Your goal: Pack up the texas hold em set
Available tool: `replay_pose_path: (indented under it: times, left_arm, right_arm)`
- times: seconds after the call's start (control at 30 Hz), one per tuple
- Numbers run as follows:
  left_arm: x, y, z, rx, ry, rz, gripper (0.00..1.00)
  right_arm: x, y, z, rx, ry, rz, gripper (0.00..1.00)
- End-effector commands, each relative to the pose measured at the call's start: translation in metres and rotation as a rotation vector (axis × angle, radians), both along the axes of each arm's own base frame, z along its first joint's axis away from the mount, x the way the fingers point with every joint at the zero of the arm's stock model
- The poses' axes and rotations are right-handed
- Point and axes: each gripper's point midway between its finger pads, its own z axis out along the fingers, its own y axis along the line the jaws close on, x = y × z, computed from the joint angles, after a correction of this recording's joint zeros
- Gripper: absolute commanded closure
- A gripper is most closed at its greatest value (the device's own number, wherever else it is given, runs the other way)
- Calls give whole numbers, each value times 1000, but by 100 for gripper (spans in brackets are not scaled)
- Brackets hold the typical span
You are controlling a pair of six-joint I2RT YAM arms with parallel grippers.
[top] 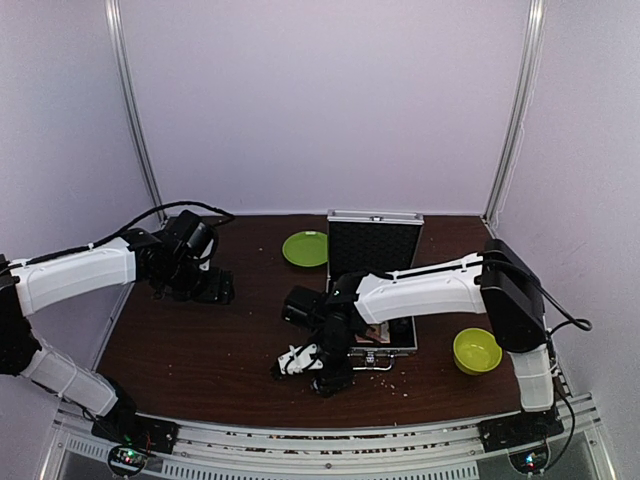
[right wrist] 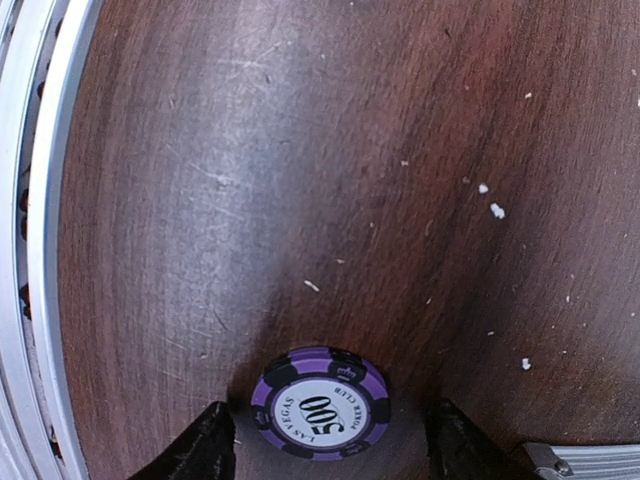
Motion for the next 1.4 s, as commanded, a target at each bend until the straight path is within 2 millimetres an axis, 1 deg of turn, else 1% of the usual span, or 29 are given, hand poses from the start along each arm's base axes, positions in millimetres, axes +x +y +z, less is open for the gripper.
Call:
replay_pose_path:
  times: [0.0,0.07,0.2,0.4,0.5,0.7,0.83,0.93,1.0,1.1,1.23,1.37]
  left_arm:
    - [9,-4,8,-9,-32,-12,13]
    - [8,-4,8,-9,-30,-13,13]
    - [8,-4,7,-7,-27,-14,13]
    - [5,-4,0,-8,-4,-14,14]
    - [4,-4,-1,-9,-1,-12,14]
    - [3,-3,-4,-7,6,-6,14]
    - [2,-3,-6,-7,12,-8,14]
    - [3,-3,-5,-5,13,-9,14]
    - [2,-3,-5,-2,17,-11,14]
    - [2,-3,-4,2,13,-12,14]
    - [4,-3,-3,6,14,-12,14]
    - [4,-4,-4,11,21,-16,14]
  right_arm:
    - [-1,-3,-6,-27,-7,8,37]
    - [-1,-5,-9,-35,-17,8,42]
    - [1,-5,-12,-36,-67,-2,47]
    - [-2,1,-11,-15,-91,-15,46]
    - [-5,1,-12,-16,-83,-14,48]
    - [-7,-3,-15,-28,-78,-13,59]
    - [-7,-4,-13,-26,-81,-18,67]
    - [-5,-6,-2,-17,-92,-32,70]
    - [-5,-10,12,-3,-102,-42,70]
    - [-2,-21,35,30,-122,-66,71]
    - [6,-47,64,70,-156,-119,71]
    - [22,-78,75,81,-178,-198,71]
